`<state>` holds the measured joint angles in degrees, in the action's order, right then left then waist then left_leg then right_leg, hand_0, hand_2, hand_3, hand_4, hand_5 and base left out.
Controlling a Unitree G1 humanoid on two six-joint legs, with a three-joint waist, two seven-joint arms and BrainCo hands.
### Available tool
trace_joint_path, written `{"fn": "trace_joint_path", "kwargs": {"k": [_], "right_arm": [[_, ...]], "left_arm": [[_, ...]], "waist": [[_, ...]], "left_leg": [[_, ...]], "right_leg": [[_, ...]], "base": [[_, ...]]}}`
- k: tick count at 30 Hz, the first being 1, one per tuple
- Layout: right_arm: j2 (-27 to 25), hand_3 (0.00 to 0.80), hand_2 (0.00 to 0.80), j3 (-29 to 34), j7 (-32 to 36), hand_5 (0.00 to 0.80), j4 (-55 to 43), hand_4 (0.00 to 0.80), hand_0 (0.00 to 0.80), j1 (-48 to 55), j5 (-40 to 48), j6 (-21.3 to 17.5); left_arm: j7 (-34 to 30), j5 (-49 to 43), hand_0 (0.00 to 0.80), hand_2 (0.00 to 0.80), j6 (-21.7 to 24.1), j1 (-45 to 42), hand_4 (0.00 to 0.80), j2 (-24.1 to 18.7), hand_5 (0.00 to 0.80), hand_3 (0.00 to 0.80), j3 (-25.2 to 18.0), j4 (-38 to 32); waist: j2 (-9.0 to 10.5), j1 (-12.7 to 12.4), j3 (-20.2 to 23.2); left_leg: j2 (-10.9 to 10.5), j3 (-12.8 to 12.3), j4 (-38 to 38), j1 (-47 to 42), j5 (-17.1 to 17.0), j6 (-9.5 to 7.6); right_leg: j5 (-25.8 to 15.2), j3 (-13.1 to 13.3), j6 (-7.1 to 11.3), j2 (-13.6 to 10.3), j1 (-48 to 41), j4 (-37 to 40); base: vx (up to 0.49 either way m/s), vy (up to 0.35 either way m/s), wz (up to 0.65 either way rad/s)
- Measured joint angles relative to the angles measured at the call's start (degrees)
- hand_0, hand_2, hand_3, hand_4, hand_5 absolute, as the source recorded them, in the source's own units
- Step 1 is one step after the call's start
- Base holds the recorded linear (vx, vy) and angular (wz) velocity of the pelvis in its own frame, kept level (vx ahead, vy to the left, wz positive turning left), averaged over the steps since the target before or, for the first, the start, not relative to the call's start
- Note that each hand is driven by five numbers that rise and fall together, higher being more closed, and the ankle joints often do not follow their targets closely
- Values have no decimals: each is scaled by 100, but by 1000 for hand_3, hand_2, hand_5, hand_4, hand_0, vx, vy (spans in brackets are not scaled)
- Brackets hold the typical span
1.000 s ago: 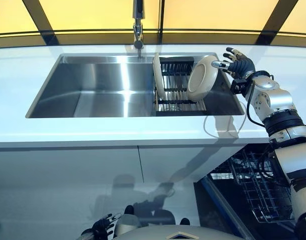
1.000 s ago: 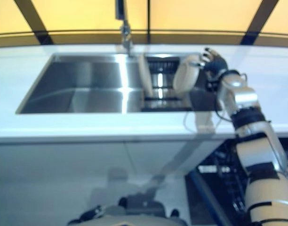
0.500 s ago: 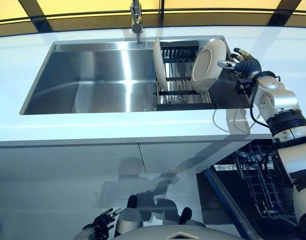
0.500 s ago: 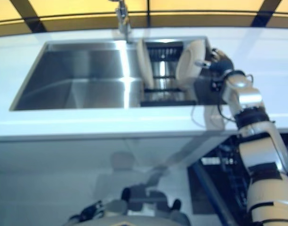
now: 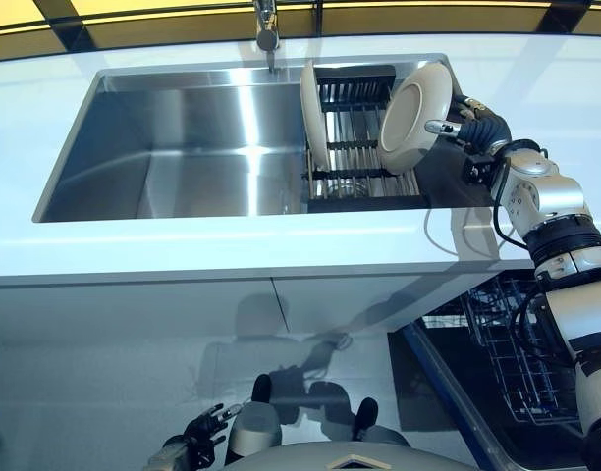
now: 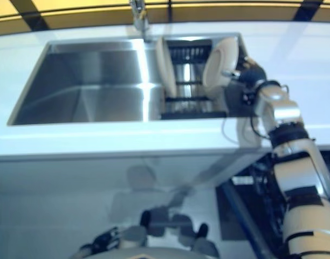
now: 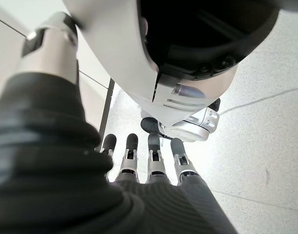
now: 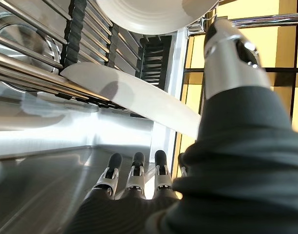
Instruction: Take plates into dishwasher
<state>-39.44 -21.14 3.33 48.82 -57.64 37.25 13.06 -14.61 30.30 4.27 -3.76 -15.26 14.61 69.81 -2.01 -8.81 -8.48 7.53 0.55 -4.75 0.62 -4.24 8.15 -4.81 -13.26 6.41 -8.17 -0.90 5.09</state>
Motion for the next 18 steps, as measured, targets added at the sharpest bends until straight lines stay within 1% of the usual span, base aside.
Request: {"fn": "trace_joint_path", "kwargs": {"k": [4, 12, 18], "right_arm": [[1, 0, 0, 0, 24, 0, 6, 0, 0, -29, 6, 85], [11, 0, 0, 0, 151, 0, 115, 0, 0, -79, 20, 113], [21, 0, 0, 0, 235, 0, 328, 0, 0, -153, 25, 158]], "left_arm": [[-1, 0, 0, 0, -1, 0, 0, 0, 0, 0, 0, 0], [-6, 28, 0, 0, -1, -2, 0, 1, 0, 0, 2, 0], [-8, 35, 0, 0, -1, -4, 0, 2, 0, 0, 2, 2]], "waist": [[0, -1, 0], [0, -8, 1], [-2, -14, 1]], "left_leg": [[0, 13, 2, -3, -1, -1], [-4, 37, 4, -4, -2, -1], [-10, 111, 21, -6, -4, -4]], "right_leg": [[-1, -1, 0, 0, -8, 0], [-1, -19, 1, -1, -19, -2], [2, -77, 0, -5, -72, 1]], "base": [[0, 0, 0], [0, 0, 0], [-6, 13, 5]]}}
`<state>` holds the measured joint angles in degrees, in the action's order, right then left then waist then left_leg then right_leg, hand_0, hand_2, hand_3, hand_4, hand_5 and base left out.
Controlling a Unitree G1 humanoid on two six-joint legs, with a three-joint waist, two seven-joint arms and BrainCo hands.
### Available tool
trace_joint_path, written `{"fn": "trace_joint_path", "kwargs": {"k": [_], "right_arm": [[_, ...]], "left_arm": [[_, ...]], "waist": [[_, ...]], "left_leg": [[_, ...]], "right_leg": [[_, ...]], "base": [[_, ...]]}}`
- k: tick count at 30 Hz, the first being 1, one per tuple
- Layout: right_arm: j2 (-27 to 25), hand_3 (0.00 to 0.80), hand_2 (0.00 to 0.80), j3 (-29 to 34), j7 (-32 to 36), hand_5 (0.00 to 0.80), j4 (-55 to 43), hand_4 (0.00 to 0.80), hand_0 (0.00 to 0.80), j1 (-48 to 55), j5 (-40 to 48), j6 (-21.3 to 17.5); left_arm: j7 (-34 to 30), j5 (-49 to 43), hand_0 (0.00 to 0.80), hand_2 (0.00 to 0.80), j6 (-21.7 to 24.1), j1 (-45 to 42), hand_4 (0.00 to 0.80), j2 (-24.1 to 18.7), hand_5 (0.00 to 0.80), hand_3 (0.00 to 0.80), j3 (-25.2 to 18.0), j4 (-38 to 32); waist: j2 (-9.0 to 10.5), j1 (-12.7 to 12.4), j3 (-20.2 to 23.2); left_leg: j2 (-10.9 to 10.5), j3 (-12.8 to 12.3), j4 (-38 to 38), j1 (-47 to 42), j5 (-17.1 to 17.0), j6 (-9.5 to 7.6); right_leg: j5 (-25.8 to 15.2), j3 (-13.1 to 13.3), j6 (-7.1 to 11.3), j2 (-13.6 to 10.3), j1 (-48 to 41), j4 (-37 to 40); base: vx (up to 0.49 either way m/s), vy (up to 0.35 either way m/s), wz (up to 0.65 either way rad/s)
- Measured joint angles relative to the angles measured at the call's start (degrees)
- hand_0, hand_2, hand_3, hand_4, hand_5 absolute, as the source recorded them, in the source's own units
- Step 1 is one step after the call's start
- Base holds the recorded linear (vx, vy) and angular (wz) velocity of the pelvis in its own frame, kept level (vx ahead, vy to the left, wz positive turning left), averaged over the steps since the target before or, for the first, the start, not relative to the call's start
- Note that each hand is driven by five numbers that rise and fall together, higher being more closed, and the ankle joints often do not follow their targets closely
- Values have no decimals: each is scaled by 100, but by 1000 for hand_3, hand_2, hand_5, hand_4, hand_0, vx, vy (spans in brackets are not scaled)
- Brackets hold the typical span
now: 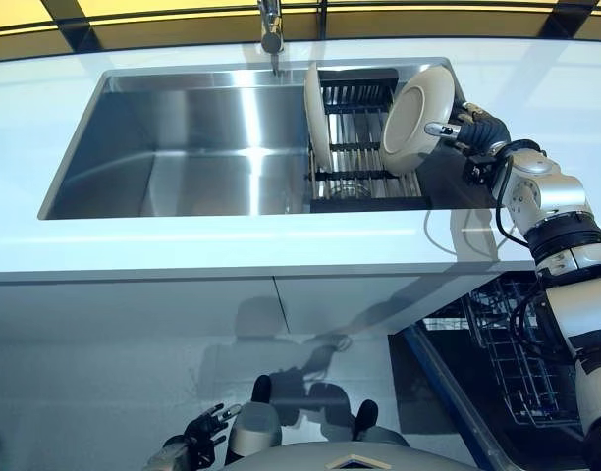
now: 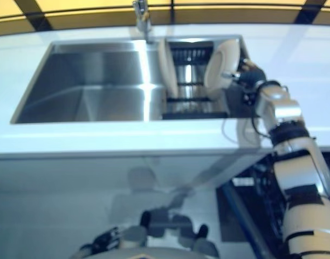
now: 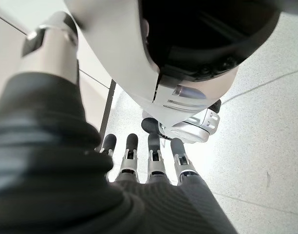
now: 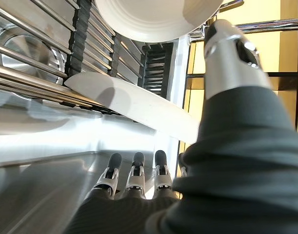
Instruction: Take plates into dishwasher
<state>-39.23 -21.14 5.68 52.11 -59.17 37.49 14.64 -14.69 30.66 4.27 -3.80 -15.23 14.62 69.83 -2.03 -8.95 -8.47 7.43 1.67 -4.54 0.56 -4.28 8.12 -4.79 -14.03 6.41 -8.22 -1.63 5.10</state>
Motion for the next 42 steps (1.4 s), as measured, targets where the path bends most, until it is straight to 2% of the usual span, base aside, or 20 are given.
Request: {"fn": "trace_joint_path", "kwargs": {"k": [13, 14, 15, 16, 17, 18, 23, 29, 42], "right_arm": [[68, 0, 0, -162, 167, 0, 802, 0, 0, -518, -3, 330], [71, 169, 169, -170, 176, 169, 828, 169, 169, -542, -3, 342], [109, 436, 436, -207, 203, 436, 942, 436, 436, -643, -5, 369], [117, 489, 489, -206, 208, 489, 1016, 489, 489, -698, -5, 370], [122, 675, 675, -206, 210, 675, 1071, 675, 675, -731, -7, 378], [138, 797, 797, -206, 214, 797, 1114, 797, 797, -769, -8, 418], [226, 800, 800, -218, 188, 800, 1363, 800, 800, -908, -81, 542], [230, 800, 800, -405, -48, 800, 1473, 800, 800, -1286, -315, 433], [230, 800, 800, -471, -251, 800, 1475, 800, 800, -1306, -753, 405]], "left_arm": [[-10, 164, 0, 0, 1, -32, 0, 34, 0, 0, -2, 37], [-10, 168, 0, 0, 1, -32, 0, 34, 0, 0, -2, 43], [-10, 173, 0, 0, -1, -42, 0, 41, 0, 0, -1, 62], [-10, 174, 0, 0, -1, -42, 0, 50, 0, 0, -3, 76], [-11, 174, 0, 0, -1, -44, 0, 58, 0, 0, -3, 97], [-11, 175, 0, 0, 0, -58, 0, 68, 0, 0, -3, 97], [-19, 188, 0, 0, 7, -102, 0, 76, 0, 0, -2, 99], [-28, 221, 0, 0, 17, -229, 0, 76, 0, 0, -4, 103], [-48, 216, 0, 0, 50, -240, 0, 74, 0, 0, -3, 89]], "waist": [[-83, -165, 51], [-90, -161, 55], [-109, -164, 67], [-118, -167, 72], [-126, -175, 77], [-132, -188, 81], [-168, -314, 109], [-195, -316, 133], [-150, -311, 210]], "left_leg": [[-23, 96, 15, 47, -17, -3], [-24, 107, 16, 55, -20, -2], [-29, 155, 25, 94, -30, -1], [-30, 174, 25, 111, -40, -2], [-30, 180, 25, 111, -43, -2], [-32, 187, 27, 112, -44, -2], [-43, 217, 30, 120, -56, -5], [-46, 237, 30, 131, -63, -4], [-46, 241, 31, 125, -65, -4]], "right_leg": [[3, -89, 3, -16, -17, 0], [4, -96, 3, -15, -17, 0], [5, -138, 3, -17, -15, 0], [5, -157, 3, -18, -12, 0], [5, -172, 3, -18, -16, 0], [5, -185, 3, -19, -22, 0], [4, -215, 4, -26, -30, -2], [4, -228, 4, -27, -28, -2], [3, -228, 6, -25, -35, -20]], "base": [[-8, 8, 2], [-2, 14, 12], [1, 11, 14], [10, 12, 13], [17, 9, 7], [16, 15, 4], [-5, 10, 2], [-7, 2, 1], [0, 0, 0]]}}
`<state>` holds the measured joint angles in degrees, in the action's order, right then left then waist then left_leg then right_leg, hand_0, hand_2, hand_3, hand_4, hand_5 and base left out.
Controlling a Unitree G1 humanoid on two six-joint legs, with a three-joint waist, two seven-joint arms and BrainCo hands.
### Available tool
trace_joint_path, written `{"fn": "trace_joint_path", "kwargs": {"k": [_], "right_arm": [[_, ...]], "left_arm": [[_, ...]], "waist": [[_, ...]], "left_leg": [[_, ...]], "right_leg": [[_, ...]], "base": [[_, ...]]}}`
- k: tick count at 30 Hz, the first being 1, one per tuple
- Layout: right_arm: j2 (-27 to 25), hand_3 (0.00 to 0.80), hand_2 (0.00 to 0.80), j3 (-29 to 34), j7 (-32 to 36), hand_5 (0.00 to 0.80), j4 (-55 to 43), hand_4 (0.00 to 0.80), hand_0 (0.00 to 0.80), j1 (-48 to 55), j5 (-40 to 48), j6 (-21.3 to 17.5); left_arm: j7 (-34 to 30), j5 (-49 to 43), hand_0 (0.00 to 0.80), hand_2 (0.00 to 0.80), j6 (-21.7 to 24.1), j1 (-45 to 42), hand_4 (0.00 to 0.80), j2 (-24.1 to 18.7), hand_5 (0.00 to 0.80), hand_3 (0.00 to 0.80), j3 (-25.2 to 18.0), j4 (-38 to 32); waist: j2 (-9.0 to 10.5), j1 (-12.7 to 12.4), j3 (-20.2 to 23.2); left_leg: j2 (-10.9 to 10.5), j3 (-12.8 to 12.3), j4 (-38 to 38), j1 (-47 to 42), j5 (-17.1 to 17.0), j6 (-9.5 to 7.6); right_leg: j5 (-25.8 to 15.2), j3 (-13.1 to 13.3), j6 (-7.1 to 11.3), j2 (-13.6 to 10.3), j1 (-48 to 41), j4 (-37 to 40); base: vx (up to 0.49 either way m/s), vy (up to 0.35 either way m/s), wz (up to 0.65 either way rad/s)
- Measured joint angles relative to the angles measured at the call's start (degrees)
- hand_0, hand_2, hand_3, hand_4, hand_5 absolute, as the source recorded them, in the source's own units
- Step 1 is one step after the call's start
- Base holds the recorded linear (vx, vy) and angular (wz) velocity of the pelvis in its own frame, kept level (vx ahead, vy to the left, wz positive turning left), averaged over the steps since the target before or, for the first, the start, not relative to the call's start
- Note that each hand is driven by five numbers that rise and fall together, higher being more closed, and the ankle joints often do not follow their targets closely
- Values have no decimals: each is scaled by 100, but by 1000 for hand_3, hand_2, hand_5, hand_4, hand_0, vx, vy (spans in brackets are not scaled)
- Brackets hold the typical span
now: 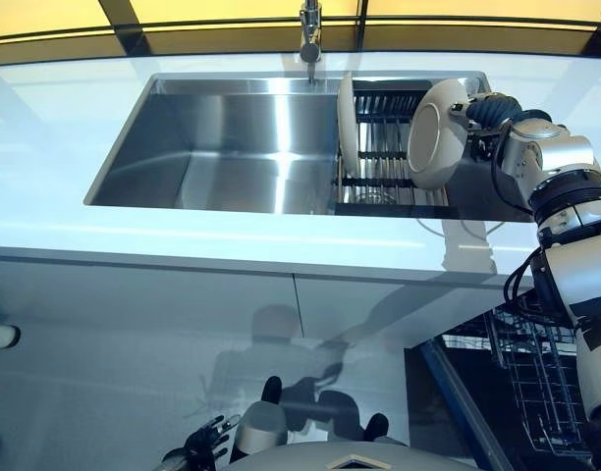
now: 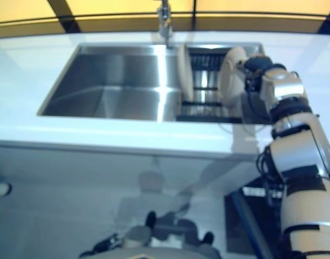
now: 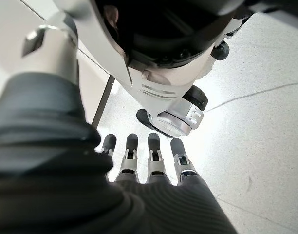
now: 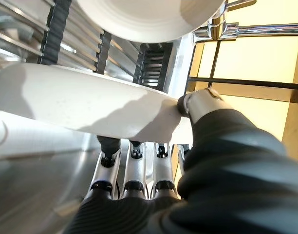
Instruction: Take plates into dishwasher
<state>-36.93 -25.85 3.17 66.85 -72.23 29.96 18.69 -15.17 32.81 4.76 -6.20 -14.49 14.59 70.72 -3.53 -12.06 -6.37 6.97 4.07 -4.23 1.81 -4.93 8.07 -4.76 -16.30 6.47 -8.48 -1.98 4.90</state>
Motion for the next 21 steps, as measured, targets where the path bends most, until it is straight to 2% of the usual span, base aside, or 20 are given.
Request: {"fn": "trace_joint_path", "kwargs": {"k": [11, 21], "right_arm": [[-2, 800, 800, -185, 144, 800, 5, 800, 800, 0, -245, -2], [-48, 800, 800, -186, 113, 800, -48, 800, 800, 0, -265, -254]], "left_arm": [[17, -2, 0, 0, 1, -10, 0, -48, 0, 0, -6, 4], [33, -11, 0, 0, 2, -15, 0, -93, 0, 0, -8, 6]], "waist": [[152, 0, 101], [272, 7, 174]], "left_leg": [[2, -16, 0, -25, 0, 0], [6, -38, -16, -102, 1, -1]], "right_leg": [[0, 5, 0, 2, -23, -2], [0, 17, -1, 2, -80, -1]], "base": [[0, 0, 0], [2, 2, 0]]}}
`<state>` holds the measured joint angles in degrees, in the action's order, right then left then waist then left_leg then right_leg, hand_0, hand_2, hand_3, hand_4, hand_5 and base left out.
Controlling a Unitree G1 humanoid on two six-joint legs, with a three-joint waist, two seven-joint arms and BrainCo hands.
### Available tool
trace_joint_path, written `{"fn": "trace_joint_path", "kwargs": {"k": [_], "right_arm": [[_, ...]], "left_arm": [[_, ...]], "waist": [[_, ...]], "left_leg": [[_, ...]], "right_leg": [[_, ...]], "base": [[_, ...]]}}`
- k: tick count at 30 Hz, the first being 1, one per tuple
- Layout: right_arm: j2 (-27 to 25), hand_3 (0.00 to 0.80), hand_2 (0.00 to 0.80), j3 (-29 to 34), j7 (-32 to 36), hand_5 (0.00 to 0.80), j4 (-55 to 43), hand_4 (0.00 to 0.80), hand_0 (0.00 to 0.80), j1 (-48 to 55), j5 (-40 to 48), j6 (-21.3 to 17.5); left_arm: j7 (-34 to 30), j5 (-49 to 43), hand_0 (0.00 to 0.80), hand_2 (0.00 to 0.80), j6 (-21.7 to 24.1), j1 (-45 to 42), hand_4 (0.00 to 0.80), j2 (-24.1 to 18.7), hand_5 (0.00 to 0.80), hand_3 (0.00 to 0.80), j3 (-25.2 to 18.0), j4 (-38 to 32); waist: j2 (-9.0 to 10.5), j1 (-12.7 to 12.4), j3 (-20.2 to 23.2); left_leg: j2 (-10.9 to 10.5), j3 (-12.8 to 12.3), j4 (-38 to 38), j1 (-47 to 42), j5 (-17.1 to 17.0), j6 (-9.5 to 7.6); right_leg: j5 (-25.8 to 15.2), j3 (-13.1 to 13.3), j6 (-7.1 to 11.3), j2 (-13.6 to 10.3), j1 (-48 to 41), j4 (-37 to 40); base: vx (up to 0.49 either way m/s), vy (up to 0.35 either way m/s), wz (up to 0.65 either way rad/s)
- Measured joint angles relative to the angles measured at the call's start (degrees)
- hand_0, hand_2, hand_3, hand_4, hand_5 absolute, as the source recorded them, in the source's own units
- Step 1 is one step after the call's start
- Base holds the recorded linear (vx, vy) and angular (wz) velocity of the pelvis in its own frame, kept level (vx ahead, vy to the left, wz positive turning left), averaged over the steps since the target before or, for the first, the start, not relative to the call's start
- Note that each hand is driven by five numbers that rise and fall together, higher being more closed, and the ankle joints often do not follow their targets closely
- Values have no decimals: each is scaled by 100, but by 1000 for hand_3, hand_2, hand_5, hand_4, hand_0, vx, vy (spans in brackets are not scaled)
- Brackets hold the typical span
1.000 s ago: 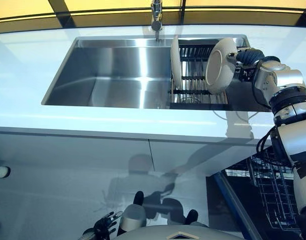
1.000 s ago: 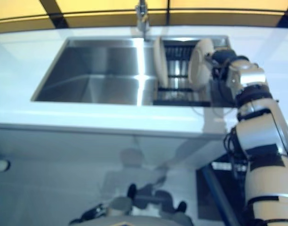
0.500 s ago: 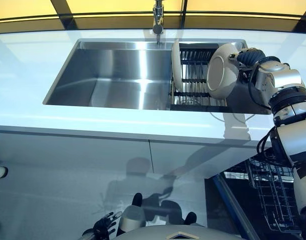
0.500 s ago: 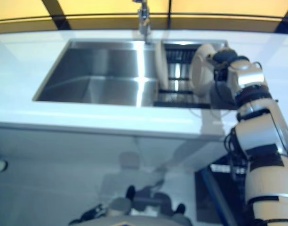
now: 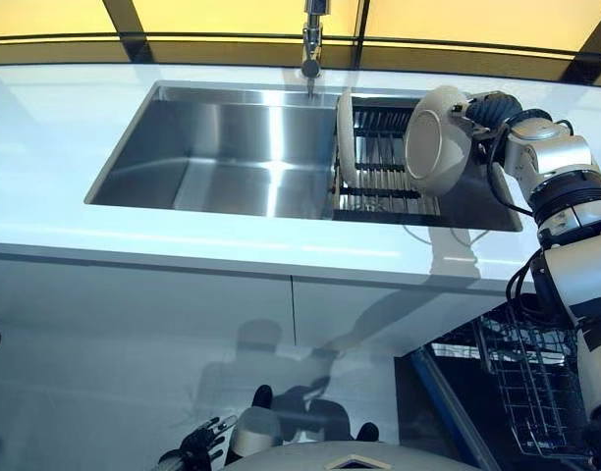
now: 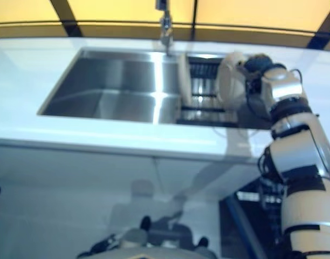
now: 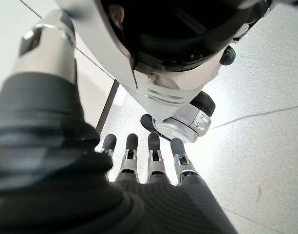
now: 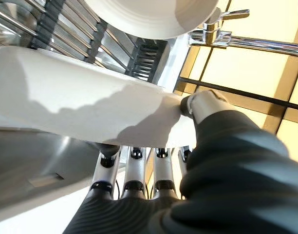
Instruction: Take plates into dishwasher
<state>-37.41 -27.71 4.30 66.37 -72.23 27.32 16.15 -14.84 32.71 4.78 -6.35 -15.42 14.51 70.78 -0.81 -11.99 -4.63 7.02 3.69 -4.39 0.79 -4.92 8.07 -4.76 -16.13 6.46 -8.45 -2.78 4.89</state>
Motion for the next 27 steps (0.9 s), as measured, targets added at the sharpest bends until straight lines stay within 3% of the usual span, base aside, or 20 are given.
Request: {"fn": "trace_joint_path", "kwargs": {"k": [17, 27], "right_arm": [[-357, 800, 800, -235, 16, 800, -599, 800, 800, -7, -134, -188], [-563, 800, 800, -241, -26, 800, -1421, 800, 800, -6, 289, -183]], "left_arm": [[93, -48, 0, 0, -48, 20, 0, -67, 0, 0, -18, -5], [141, -47, 0, 0, -42, 73, 0, -46, 0, 0, -71, -25]], "waist": [[245, 27, 158], [415, 361, 289]], "left_leg": [[25, -185, -43, -220, 20, 4], [59, -471, -46, -367, 67, 5]], "right_leg": [[4, 181, -2, 10, -84, 16], [-37, 464, -13, 35, -45, 19]], "base": [[6, 16, -5], [-21, 14, -14]]}}
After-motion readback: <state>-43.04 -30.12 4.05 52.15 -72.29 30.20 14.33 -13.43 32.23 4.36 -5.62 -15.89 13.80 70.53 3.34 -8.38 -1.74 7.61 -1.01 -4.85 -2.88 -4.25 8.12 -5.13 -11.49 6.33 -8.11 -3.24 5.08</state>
